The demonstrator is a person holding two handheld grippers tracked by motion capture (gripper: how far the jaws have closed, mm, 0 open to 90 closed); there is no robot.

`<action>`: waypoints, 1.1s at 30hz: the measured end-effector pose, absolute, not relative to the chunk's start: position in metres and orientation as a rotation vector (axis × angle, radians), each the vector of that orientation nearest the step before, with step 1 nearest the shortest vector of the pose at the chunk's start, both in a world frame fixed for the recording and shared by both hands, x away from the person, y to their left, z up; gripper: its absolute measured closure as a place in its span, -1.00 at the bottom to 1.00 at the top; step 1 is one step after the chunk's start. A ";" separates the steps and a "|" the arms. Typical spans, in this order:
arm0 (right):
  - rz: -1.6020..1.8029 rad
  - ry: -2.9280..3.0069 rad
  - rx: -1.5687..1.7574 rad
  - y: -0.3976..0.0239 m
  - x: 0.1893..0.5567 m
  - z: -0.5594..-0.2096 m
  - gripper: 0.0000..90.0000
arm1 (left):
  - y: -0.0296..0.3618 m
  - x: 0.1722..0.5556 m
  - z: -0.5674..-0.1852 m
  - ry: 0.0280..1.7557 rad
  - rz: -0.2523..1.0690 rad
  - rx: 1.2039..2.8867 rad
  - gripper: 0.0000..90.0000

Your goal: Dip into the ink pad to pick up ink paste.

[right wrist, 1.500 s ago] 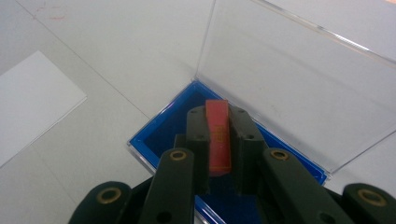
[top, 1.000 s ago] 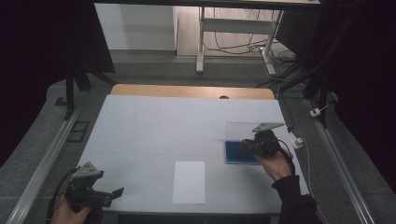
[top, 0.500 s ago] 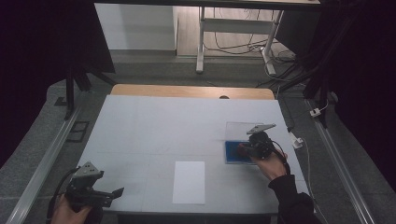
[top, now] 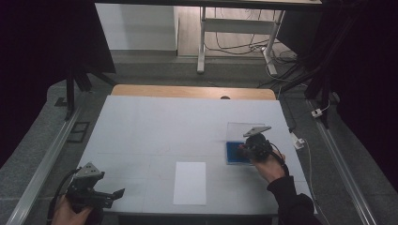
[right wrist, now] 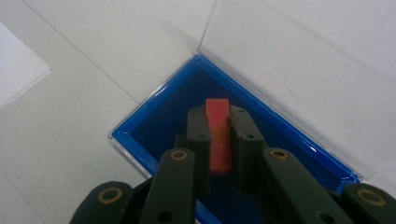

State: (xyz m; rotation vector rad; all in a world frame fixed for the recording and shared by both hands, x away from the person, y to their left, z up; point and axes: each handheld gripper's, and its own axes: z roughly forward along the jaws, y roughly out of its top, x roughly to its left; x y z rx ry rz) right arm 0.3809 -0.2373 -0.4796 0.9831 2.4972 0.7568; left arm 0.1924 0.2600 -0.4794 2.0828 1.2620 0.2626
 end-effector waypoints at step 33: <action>0.797 2.494 1.016 -0.241 0.382 -0.480 0.78 | 0.261 0.194 -0.480 1.261 0.252 2.079 -0.96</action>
